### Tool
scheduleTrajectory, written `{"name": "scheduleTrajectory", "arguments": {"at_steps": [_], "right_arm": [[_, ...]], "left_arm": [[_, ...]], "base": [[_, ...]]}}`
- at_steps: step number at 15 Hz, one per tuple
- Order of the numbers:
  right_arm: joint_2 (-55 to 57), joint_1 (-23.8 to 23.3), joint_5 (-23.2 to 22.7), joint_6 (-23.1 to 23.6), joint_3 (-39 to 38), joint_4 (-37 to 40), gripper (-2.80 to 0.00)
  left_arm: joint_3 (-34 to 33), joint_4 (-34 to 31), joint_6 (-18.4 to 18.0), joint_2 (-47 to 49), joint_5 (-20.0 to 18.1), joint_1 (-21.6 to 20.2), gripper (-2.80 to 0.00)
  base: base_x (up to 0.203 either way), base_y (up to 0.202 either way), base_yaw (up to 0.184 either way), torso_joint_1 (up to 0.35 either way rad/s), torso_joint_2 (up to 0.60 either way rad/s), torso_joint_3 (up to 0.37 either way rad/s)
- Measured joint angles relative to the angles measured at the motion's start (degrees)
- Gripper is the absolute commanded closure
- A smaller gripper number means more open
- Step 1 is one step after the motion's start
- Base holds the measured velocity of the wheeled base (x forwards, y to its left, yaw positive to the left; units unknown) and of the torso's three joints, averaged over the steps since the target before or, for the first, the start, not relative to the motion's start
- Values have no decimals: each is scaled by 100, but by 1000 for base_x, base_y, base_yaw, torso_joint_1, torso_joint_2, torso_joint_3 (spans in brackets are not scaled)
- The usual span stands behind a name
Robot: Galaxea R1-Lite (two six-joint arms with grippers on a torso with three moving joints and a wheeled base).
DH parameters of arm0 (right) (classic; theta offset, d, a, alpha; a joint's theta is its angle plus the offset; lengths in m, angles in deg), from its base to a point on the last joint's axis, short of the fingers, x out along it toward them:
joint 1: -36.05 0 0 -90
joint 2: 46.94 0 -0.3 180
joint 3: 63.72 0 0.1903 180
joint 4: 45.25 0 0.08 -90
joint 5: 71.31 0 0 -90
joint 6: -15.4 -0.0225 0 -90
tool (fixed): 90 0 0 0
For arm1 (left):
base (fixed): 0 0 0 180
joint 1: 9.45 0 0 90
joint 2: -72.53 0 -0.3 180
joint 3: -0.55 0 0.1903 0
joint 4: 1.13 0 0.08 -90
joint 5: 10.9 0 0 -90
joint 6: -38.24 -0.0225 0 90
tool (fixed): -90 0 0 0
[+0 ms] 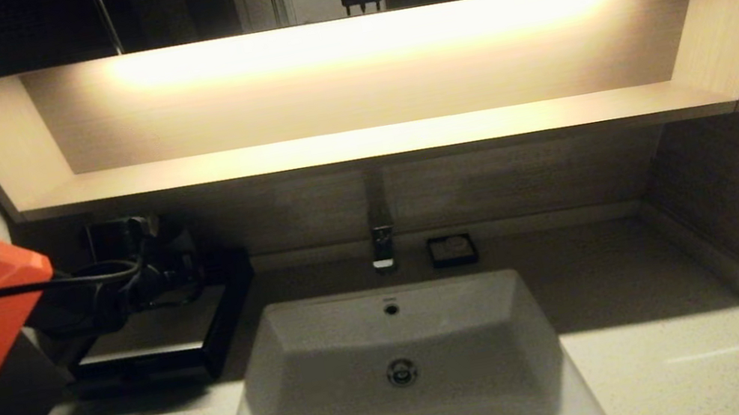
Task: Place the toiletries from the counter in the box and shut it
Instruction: Place the cup on the storage box
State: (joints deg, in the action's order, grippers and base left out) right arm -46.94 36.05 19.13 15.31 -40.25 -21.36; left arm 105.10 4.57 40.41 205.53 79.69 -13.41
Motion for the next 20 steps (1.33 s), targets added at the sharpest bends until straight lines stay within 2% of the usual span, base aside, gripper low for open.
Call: {"name": "scheduleTrajectory", "arguments": {"at_steps": [20], "right_arm": [[0,0,-2,0,0,0,0]], "left_arm": [[305,-2,7,245,0,6,0]], "base": [[0,0,0,0,0,0]]}}
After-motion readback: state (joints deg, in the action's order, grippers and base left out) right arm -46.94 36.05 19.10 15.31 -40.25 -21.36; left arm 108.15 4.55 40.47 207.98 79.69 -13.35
